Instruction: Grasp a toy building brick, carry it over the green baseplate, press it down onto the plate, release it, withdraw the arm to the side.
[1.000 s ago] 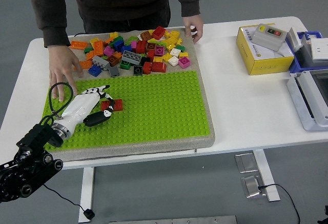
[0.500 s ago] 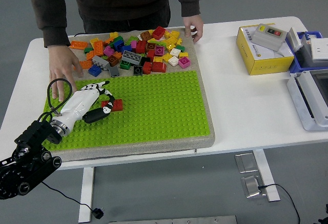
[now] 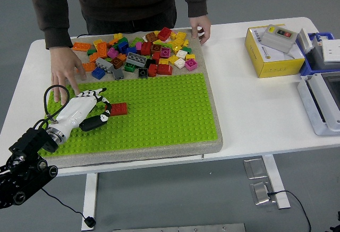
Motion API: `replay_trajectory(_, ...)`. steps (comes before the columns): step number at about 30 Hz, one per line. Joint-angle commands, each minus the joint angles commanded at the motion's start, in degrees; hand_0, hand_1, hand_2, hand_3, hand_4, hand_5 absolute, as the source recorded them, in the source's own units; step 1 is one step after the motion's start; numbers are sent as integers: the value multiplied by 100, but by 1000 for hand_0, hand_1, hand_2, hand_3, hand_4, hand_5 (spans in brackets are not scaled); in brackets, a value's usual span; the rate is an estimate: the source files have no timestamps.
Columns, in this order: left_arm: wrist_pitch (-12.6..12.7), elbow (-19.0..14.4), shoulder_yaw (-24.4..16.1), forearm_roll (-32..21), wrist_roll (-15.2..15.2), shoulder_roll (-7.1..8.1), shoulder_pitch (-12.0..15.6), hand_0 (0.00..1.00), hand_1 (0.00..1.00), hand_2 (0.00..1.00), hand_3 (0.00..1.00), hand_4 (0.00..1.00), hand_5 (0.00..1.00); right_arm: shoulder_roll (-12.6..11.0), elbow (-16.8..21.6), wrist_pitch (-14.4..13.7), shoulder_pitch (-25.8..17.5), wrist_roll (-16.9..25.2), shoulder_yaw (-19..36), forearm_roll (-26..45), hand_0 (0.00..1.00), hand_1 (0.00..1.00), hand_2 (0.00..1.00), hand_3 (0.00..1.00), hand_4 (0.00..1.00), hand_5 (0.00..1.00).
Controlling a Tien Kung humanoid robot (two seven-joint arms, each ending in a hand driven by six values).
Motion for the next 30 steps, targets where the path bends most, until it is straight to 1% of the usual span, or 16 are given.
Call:
replay_trajectory(5,44,91,56,-40,-6,-56,-27,982,964,972,617,328,703,2,-5,5,1,26,-49,90,662,599,570,701,515,947)
replay_trajectory(13,62,249,114,-127,-12,-207,-93,982,964,971,616,325,700,10,-10,17,15,38,-70,126,662,599,571,701,516,948)
replay_trajectory(18,67,328,130,-168,-17,-269,-109,982,964,971,615,324,699,14,-11,19,25,44,-81,149,662,599,572,700,517,947)
replay_trajectory(24,71,397,150,-204,-24,-316,-107,982,963,971,615,323,697,18,-10,18,31,53,-95,175,662,599,573,701,518,947)
replay_trajectory(30,72,434,159,-213,-31,-322,-86,982,963,971,615,323,697,21,-6,17,24,53,-104,186,662,600,574,701,519,946)
